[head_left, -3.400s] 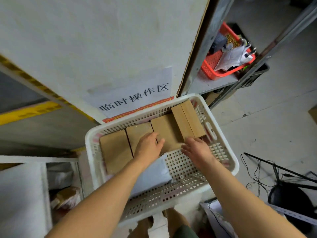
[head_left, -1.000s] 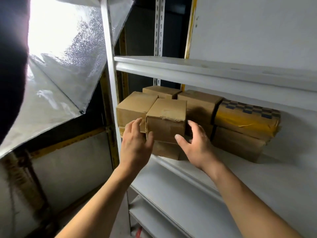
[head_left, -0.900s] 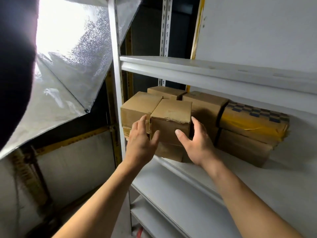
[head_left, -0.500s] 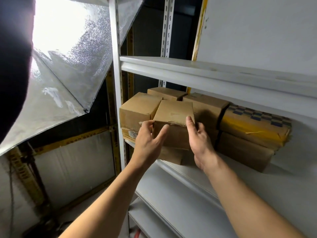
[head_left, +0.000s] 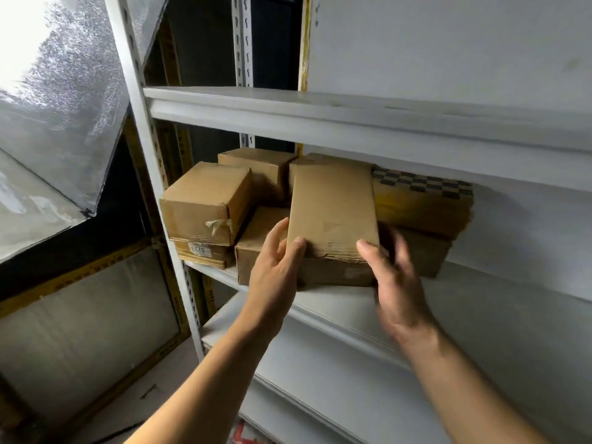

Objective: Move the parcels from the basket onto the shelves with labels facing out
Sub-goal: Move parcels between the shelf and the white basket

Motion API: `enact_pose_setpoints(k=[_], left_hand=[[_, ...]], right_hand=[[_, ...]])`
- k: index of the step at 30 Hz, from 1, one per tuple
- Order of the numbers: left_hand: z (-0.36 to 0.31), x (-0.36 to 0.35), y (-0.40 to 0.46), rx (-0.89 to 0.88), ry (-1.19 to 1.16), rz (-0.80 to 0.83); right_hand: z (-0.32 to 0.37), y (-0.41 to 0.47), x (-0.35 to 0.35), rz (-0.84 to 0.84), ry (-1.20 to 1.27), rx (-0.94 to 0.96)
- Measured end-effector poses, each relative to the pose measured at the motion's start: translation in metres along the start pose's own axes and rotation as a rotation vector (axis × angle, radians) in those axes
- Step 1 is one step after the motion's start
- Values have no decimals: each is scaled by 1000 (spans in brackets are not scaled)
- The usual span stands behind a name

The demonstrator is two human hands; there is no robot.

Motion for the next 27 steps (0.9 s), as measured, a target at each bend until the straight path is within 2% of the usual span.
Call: enact_pose_setpoints(k=[9,17,21,27], left_hand=[[29,-107,-37,-112,5,371],[9,-209,-118,-169,-85,671],[-7,-264,-191,-174,-115,844],[-1,-338,-321,-67,-51,1081]], right_hand=[[21,-80,117,-273,-73,-14],[84,-195,201,-551,-124,22],[114,-276,245,-718,-135,35],[139,-418,303,-1054,-102,56]])
Point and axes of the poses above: each hand's wrist, its own y-axis towards the middle knuckle, its own x-axis out of the back of the hand, z = x × y, the point moved 1 cm from there along y, towards the middle knuckle, and after that the axes turned 10 degrees about y, right-handed, at the moved point
